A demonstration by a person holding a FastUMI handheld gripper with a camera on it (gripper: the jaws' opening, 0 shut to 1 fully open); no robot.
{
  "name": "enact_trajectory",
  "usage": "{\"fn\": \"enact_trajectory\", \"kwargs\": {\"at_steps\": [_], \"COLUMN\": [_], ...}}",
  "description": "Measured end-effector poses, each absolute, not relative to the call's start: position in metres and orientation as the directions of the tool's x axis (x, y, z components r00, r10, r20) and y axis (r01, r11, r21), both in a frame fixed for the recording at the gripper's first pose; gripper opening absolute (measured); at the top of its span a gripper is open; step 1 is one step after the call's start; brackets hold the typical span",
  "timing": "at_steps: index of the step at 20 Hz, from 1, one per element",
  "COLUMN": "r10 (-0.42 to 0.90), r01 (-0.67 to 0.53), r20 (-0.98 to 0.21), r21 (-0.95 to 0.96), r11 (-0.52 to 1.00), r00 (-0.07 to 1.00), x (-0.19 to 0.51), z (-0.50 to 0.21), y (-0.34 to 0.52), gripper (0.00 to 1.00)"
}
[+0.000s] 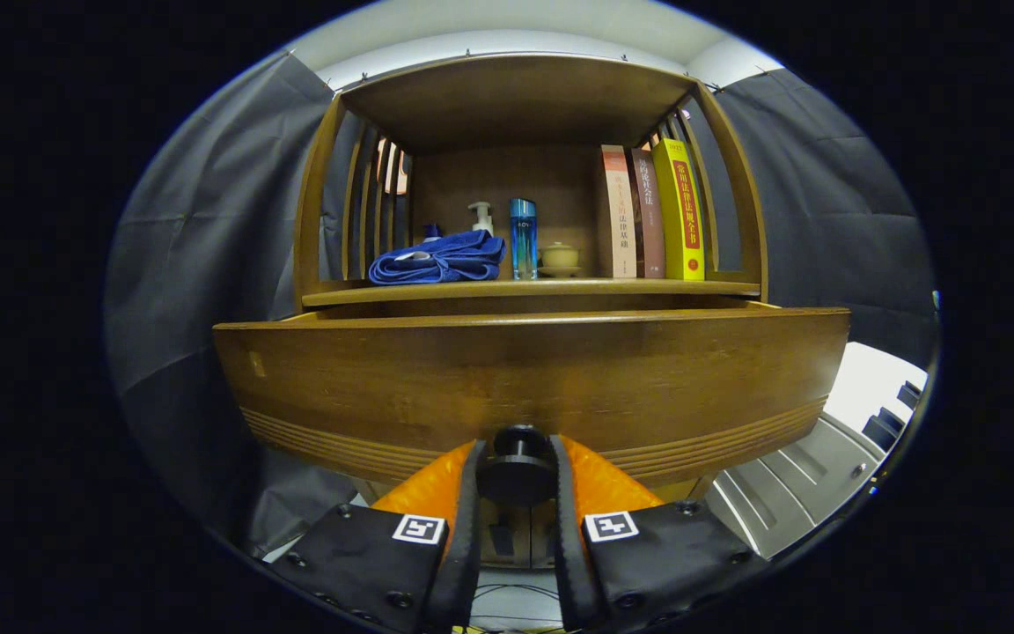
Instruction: Pull open the drawer, take out the items inside it, and place them on the countertop above the cabinet.
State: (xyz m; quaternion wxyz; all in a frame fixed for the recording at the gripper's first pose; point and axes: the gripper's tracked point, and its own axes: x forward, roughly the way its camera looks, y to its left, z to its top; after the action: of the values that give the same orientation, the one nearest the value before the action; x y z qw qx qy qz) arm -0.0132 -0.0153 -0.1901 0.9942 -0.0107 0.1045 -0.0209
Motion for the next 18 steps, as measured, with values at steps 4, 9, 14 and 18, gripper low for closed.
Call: {"fn": "enact_trajectory", "kwargs": {"at_steps": [4, 9, 14, 18], "r10": [-0.052, -0.048, -0.054, -0.048], "r01": [0.05, 0.045, 0.05, 0.047], "r20": [-0.21, -0.196, -0.191, -0.19], "r21": [-0.018, -0.021, -0.025, -0.008], "r11": [0.999, 0.999, 0.998, 0.999], "r00": [0.976, 0.979, 0.98, 0.981], "x": [-0.0123, -0.0111, -0.0112, -0.0106], "z": [-0.1915, -0.191, -0.1907, -0.1885], "y": [-0.0151, -0.0146, -0.015, -0.0124], "gripper": [0.44, 0.44, 0.57, 0.73]}}
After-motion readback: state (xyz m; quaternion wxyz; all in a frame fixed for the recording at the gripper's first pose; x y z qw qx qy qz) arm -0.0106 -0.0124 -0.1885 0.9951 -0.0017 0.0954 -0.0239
